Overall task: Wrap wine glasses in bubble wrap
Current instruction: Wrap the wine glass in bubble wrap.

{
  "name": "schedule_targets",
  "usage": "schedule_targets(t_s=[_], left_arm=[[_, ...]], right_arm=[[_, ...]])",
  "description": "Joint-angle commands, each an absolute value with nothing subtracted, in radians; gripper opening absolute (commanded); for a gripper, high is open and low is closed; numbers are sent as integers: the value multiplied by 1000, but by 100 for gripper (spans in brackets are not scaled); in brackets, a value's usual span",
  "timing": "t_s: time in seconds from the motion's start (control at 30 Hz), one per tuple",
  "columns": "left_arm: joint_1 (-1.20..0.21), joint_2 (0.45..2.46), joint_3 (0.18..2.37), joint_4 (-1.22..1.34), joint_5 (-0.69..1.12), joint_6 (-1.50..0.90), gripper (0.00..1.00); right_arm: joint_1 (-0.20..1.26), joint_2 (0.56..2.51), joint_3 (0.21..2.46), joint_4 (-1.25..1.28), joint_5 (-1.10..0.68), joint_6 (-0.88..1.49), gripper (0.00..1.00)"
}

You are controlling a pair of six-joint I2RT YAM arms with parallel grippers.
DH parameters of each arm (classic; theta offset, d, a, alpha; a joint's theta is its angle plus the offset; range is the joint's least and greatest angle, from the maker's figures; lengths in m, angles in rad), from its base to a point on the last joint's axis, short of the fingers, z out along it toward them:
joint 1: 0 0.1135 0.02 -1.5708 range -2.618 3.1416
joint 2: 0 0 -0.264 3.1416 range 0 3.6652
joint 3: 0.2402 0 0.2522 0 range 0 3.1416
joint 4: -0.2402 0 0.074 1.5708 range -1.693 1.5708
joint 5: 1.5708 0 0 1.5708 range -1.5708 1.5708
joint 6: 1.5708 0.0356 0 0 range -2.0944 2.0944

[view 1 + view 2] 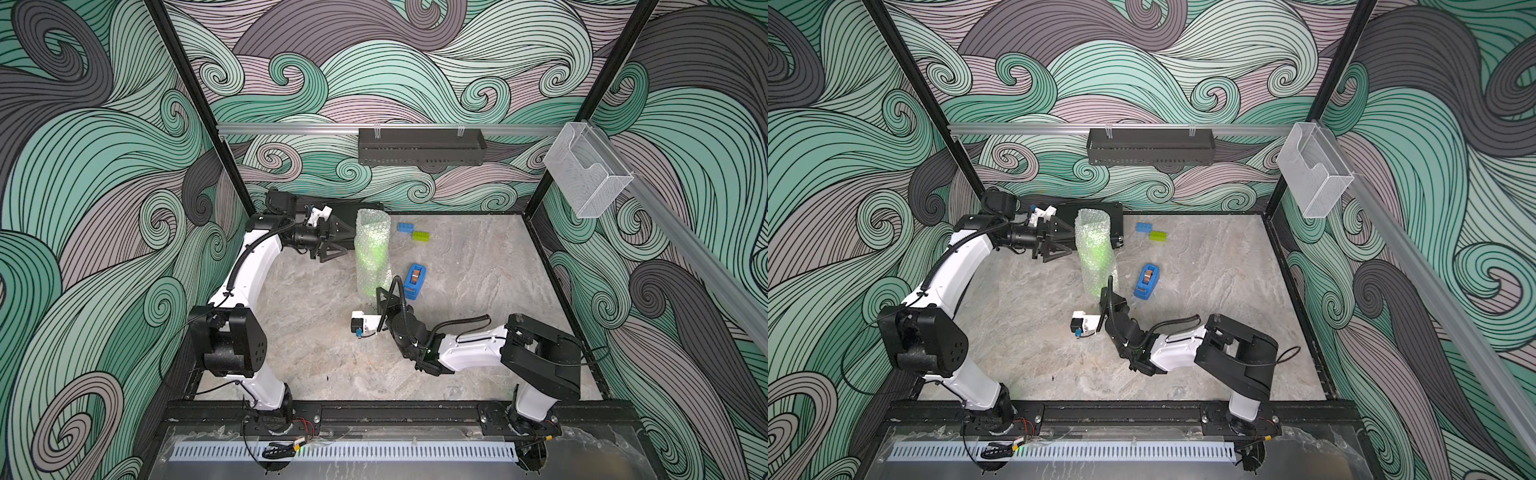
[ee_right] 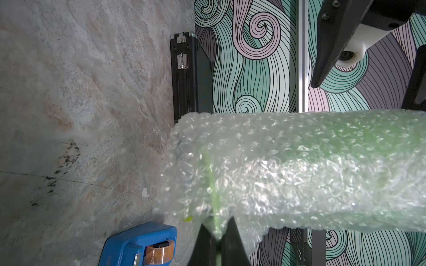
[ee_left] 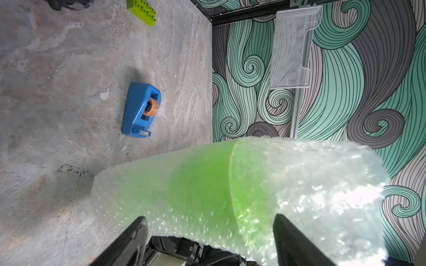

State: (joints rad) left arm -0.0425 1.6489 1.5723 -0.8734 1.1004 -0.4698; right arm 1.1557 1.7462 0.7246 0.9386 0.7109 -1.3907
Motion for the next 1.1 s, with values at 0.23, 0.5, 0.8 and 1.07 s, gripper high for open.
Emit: schedule_targets(t_s=[0.23,0.5,0.8,1.07], left_arm=[[-64,1675,1558,-983,1003,-382,76],[-80,1664,1525,-1057,936,-305,65],[-107,1664,1485,-1079,896,-279,46],[-114,1647,1450,-1092,857,-266,23]], right_arm=[[1180,1771,721,989,718,-1420,0],[1189,1791,729,1006,711,-1449,0],[1210,1843,745,1055,709,-1491,0],[1219,1898,775,1087,724,-1515,0]])
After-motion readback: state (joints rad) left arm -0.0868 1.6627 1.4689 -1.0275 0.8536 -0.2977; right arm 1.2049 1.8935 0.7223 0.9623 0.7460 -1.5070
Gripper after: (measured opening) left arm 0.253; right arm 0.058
